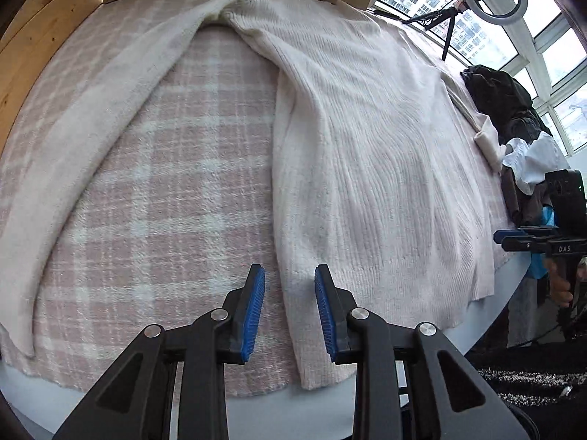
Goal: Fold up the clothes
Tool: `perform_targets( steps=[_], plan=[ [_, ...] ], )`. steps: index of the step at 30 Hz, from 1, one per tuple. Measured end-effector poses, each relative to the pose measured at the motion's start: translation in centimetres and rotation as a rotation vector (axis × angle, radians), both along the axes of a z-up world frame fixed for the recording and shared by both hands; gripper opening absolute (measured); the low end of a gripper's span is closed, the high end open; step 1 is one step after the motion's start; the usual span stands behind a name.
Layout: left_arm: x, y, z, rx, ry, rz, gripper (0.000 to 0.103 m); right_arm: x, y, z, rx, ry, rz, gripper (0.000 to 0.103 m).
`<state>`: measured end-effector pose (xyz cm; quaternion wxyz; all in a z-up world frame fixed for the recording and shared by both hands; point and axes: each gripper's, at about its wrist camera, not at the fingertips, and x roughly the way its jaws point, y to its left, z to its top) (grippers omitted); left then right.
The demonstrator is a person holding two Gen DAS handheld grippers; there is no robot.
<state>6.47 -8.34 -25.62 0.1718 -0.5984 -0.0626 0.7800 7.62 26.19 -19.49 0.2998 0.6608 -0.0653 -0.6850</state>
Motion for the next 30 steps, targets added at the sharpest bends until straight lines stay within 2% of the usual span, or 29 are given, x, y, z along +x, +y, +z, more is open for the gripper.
perform_targets(
  steps=[2,3,4,5,6,7,8,10,13,15,19,22,24,26,30],
  plan=[
    [0.1,0.7,0.0,-0.008,0.004,-0.016,0.023,0.4,-0.8,-0.4,0.011,0.020,0.016,0.040],
    [0.2,1.0,-0.1,-0.028,0.010,-0.024,0.018,0.6,-1.1,-0.7,0.013,0.030,0.021,0.041],
    [0.1,1.3,-0.1,-0.045,0.012,-0.026,0.006,0.6,-1.4,-0.8,0.013,0.036,0.019,0.041],
    [0.2,1.3,0.2,-0.038,0.019,-0.022,0.005,0.6,-1.6,-0.9,0.010,0.041,0.013,0.041],
    [0.2,1.2,0.6,-0.025,0.027,-0.017,0.003,0.7,-1.7,-0.9,0.000,0.048,0.008,0.034],
    [0.2,1.1,1.0,-0.013,0.035,-0.012,0.003,0.7,-1.8,-0.8,-0.015,0.058,0.004,0.022],
    [0.3,1.1,1.5,0.000,0.043,-0.007,0.003,0.7,-1.9,-0.6,-0.017,0.065,0.002,0.004],
    [0.7,0.6,3.2,-0.004,0.060,0.019,0.003,0.8,-1.5,0.7,-0.008,0.093,-0.004,0.004],
    [1.6,-0.3,6.0,0.071,0.057,0.107,0.002,1.3,0.9,5.1,-0.009,0.195,-0.032,0.003],
    [2.3,-0.4,6.2,0.116,0.048,0.129,0.002,1.2,2.9,7.4,0.002,0.256,-0.074,0.003],
    [2.1,1.1,1.4,0.063,-0.049,0.111,0.003,0.1,3.7,6.1,0.160,0.241,-0.086,0.003],
    [1.4,0.8,-0.1,0.074,-0.078,0.137,0.003,-0.5,2.7,3.8,0.245,0.186,-0.016,0.004],
    [1.5,0.2,1.0,0.082,-0.048,0.136,0.004,-0.5,1.9,3.3,0.292,0.175,0.027,0.004],
    [1.7,-1.1,2.5,0.046,0.007,0.161,0.004,-1.0,1.7,4.4,0.290,0.196,0.034,0.006],
    [1.9,-5.7,4.5,-0.071,0.102,0.266,0.006,-3.7,1.0,8.8,0.203,0.280,0.023,0.009]
  ],
)
